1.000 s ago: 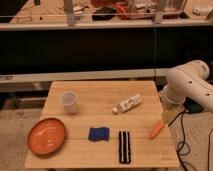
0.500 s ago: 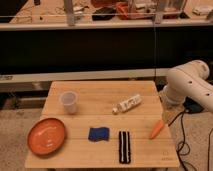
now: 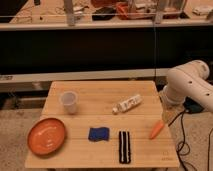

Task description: Push the ceramic bowl across the table

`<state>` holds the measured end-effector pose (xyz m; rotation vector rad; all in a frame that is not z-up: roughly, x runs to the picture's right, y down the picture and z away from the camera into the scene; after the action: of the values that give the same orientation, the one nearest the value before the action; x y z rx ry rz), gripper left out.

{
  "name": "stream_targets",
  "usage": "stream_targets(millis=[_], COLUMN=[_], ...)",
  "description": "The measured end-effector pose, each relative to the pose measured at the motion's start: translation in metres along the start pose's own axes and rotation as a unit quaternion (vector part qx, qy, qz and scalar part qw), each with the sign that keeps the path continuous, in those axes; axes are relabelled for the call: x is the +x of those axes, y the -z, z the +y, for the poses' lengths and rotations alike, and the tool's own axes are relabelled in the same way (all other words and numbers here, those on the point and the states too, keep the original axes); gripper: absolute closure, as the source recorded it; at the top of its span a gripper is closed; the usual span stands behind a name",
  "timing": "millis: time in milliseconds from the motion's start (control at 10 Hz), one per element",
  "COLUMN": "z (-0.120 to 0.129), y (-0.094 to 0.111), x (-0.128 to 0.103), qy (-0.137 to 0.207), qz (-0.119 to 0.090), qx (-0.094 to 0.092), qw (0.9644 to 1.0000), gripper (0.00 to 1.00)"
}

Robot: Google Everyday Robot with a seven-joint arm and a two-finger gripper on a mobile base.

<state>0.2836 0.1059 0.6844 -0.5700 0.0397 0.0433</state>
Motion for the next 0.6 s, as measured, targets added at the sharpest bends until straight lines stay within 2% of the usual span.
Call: stream_targets(millis=[200, 500, 600], z=[-0.001, -0.005, -0.008], y=[0.004, 0.016, 0.022], x=[-0.004, -0.055, -0.079], qy=[0.009, 0.048, 0.067], qz=[0.004, 0.005, 0.006], qx=[0.001, 0.000, 0.003], qw=[1.0000, 0.9988, 0.9978], gripper=[0.20, 0.20, 0.20])
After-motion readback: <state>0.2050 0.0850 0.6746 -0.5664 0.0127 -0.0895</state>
